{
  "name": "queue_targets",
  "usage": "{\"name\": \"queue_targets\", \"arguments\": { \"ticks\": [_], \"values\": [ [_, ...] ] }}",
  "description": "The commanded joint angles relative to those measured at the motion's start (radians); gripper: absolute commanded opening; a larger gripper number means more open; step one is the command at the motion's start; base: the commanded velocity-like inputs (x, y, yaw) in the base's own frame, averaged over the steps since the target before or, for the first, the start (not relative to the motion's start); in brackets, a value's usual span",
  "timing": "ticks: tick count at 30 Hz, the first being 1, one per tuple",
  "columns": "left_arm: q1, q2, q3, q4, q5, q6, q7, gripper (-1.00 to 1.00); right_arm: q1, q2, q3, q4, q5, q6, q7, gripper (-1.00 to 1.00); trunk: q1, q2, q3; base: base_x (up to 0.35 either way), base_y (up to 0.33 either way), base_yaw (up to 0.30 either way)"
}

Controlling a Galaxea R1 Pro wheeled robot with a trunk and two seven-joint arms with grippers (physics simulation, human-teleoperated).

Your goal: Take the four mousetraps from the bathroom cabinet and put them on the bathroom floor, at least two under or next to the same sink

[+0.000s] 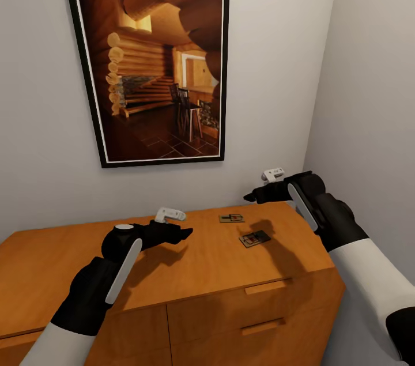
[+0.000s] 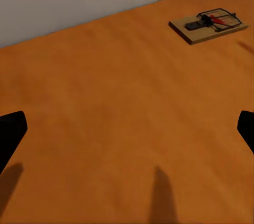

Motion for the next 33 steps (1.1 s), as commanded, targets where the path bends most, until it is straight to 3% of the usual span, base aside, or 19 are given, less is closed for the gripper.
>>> {"name": "queue_targets", "arguments": {
  "ticks": [1,21,28,31,33],
  "values": [
    [-0.001,0.001,-0.001,-0.001,0.001,0.004,-0.001,1.00,-0.001,-0.001,0.002,0.000,-0.005,0.004,-0.002,1.00,0.000,-0.001,-0.001,0.000,0.000,0.000],
    [-0.001,0.000,0.002,-0.001,-0.002,0.002,-0.001,1.00,-0.001,-0.001,0.006,-0.001,-0.005,0.004,-0.001,1.00,0.000,-0.001,-0.001,0.001,0.000,0.000],
    [-0.001,0.000,0.002,-0.001,-0.004,-0.003,-0.002,1.00,-0.001,-0.001,0.007,-0.002,-0.005,0.004,-0.001,1.00,0.000,-0.001,-0.001,0.164,0.000,0.000],
    [-0.001,0.001,0.002,-0.001,-0.004,-0.004,-0.003,1.00,-0.001,-0.002,0.021,-0.004,-0.005,0.004,-0.001,1.00,0.000,-0.001,-0.001,0.122,0.000,0.000],
    [-0.001,0.002,0.002,-0.001,-0.004,-0.005,-0.002,1.00,-0.001,-0.003,0.060,-0.008,-0.004,0.004,-0.001,1.00,0.000,-0.001,-0.001,0.055,0.000,0.000]
  ]
}}
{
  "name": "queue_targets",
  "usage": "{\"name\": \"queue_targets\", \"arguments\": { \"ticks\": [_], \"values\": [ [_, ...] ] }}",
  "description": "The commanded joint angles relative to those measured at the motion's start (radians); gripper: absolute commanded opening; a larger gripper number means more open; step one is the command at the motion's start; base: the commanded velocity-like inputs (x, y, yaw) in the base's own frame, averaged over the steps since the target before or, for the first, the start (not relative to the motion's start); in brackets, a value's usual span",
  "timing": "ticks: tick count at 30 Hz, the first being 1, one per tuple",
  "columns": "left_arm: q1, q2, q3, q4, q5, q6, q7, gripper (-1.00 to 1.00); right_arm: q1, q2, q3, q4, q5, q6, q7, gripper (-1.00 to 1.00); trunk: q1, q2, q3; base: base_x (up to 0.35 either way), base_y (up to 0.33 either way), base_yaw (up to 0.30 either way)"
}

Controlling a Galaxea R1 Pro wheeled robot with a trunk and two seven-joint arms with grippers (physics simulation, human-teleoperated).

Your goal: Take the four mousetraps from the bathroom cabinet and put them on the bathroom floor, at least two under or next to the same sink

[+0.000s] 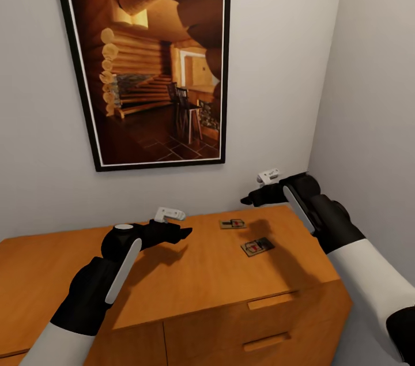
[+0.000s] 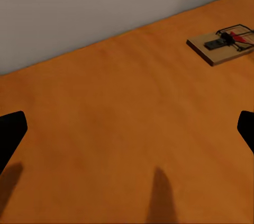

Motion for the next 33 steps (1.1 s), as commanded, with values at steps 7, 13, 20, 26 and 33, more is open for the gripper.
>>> {"name": "queue_targets", "arguments": {
  "ticks": [7,13,20,26,33],
  "values": [
    [-0.001,0.001,-0.001,-0.001,0.002,0.003,0.000,1.00,-0.001,-0.014,0.082,-0.033,-0.006,0.004,0.011,1.00,0.000,-0.001,-0.001,0.022,0.000,0.000],
    [-0.001,-0.001,-0.001,-0.001,0.002,0.003,0.000,1.00,-0.001,-0.021,0.100,-0.080,-0.007,0.004,0.051,1.00,0.000,-0.001,-0.001,0.004,0.000,0.000],
    [-0.001,-0.002,-0.001,-0.001,0.004,0.003,0.001,1.00,-0.001,-0.039,0.107,-0.090,-0.007,0.004,0.073,1.00,0.000,-0.001,-0.001,0.001,0.000,0.000],
    [-0.001,-0.002,-0.001,0.000,0.004,0.003,0.002,1.00,-0.001,-0.042,0.110,-0.093,-0.007,0.004,0.077,1.00,0.000,-0.001,-0.001,0.000,0.000,0.000],
    [-0.001,-0.001,-0.001,0.001,0.006,0.004,0.000,1.00,-0.001,-0.039,0.115,-0.061,-0.023,0.004,0.091,1.00,0.000,-0.001,-0.001,0.000,0.000,0.000]
  ]
}}
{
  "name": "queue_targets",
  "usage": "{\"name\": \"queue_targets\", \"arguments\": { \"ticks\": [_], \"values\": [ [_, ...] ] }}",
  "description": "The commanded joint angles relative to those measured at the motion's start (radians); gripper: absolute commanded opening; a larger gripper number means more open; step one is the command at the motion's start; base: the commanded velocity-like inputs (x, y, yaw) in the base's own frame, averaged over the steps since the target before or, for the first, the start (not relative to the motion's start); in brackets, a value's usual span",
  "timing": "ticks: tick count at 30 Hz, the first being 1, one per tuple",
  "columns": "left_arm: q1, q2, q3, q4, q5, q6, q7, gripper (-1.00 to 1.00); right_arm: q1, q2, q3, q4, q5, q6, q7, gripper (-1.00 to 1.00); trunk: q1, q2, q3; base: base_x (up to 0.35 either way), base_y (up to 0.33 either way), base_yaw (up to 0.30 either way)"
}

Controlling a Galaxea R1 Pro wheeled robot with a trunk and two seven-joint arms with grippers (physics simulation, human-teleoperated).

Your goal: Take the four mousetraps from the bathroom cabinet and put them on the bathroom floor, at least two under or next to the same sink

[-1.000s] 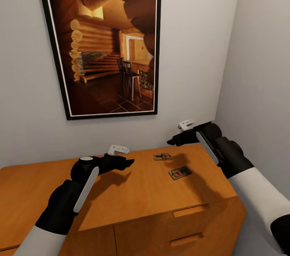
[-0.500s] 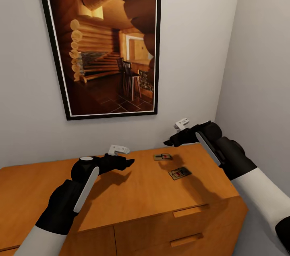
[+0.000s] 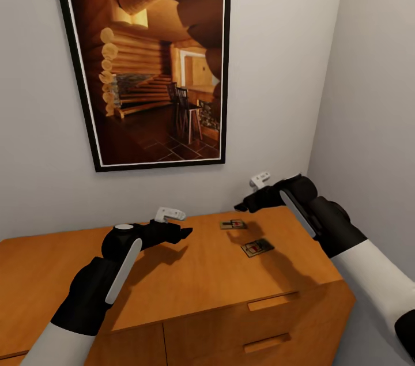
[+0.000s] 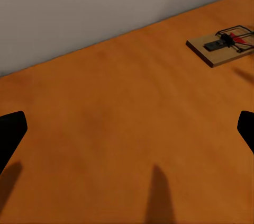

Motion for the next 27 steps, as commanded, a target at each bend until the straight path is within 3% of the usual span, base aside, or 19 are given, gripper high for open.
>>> {"name": "queue_targets", "arguments": {
  "ticks": [1,7,12,27],
  "values": [
    [-0.001,0.001,-0.001,-0.001,0.002,0.004,0.000,1.00,-0.001,-0.001,0.002,0.015,-0.008,0.003,0.004,1.00,0.000,-0.001,-0.001,0.000,0.000,0.000],
    [-0.001,0.000,-0.001,-0.001,0.002,0.005,0.000,1.00,-0.011,-0.002,0.000,0.127,-0.034,0.003,0.042,1.00,0.000,-0.001,-0.001,0.000,0.000,0.000],
    [-0.001,0.000,-0.002,-0.001,0.001,0.005,-0.001,1.00,-0.054,0.000,0.001,0.183,-0.040,0.003,0.054,1.00,0.000,-0.001,-0.001,0.000,0.000,0.000],
    [-0.001,-0.002,-0.004,-0.001,0.003,0.005,0.000,1.00,-0.134,0.012,-0.002,0.239,-0.044,0.003,0.099,1.00,0.000,-0.001,-0.001,0.000,0.000,0.000]
  ]
}}
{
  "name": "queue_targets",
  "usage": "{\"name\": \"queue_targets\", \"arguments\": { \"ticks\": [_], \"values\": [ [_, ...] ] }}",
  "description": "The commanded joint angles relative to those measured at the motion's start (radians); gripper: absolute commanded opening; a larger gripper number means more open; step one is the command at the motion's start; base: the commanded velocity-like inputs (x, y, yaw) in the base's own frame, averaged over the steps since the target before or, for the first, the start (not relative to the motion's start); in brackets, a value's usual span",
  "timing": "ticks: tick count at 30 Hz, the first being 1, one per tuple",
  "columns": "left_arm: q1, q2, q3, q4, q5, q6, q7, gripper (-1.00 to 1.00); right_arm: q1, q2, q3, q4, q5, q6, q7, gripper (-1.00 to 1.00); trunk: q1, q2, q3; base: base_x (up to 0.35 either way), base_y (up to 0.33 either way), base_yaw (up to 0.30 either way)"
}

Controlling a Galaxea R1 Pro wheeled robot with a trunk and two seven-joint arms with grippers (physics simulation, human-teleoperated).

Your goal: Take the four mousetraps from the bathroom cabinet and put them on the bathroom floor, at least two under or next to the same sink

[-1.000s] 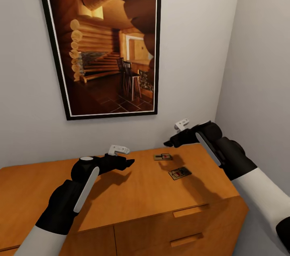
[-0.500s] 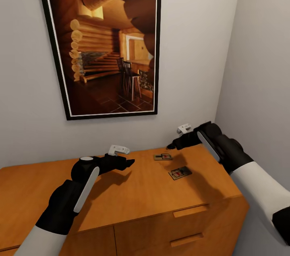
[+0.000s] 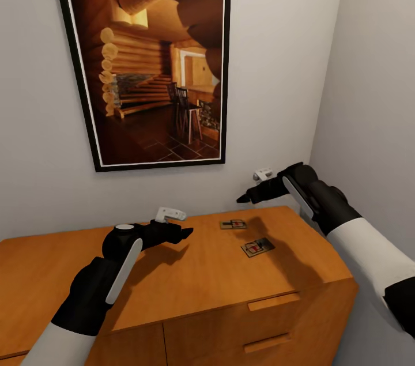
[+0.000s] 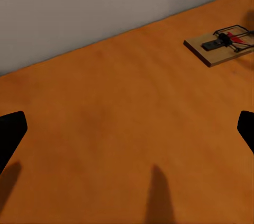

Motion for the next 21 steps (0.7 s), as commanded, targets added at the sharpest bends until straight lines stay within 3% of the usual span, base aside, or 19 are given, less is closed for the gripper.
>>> {"name": "queue_targets", "arguments": {
  "ticks": [1,7,13,21],
  "values": [
    [-0.001,0.001,-0.001,-0.001,0.002,0.004,0.000,1.00,-0.005,0.000,0.002,0.005,-0.001,0.003,0.003,1.00,0.000,-0.001,-0.001,0.000,0.000,0.000],
    [-0.001,0.001,-0.001,-0.001,0.003,0.004,0.000,1.00,-0.016,0.012,0.003,0.058,0.005,0.003,0.007,1.00,0.000,-0.001,-0.001,0.095,0.000,0.000],
    [-0.001,0.001,-0.001,-0.001,0.002,0.003,0.000,1.00,-0.019,0.048,0.005,0.100,0.011,0.003,0.008,1.00,0.000,-0.001,-0.001,0.233,0.000,0.000],
    [-0.001,0.002,-0.001,-0.001,0.000,0.002,0.001,1.00,-0.019,0.061,0.008,0.110,0.012,0.003,0.008,1.00,0.000,-0.001,-0.001,0.073,0.000,0.000]
  ]
}}
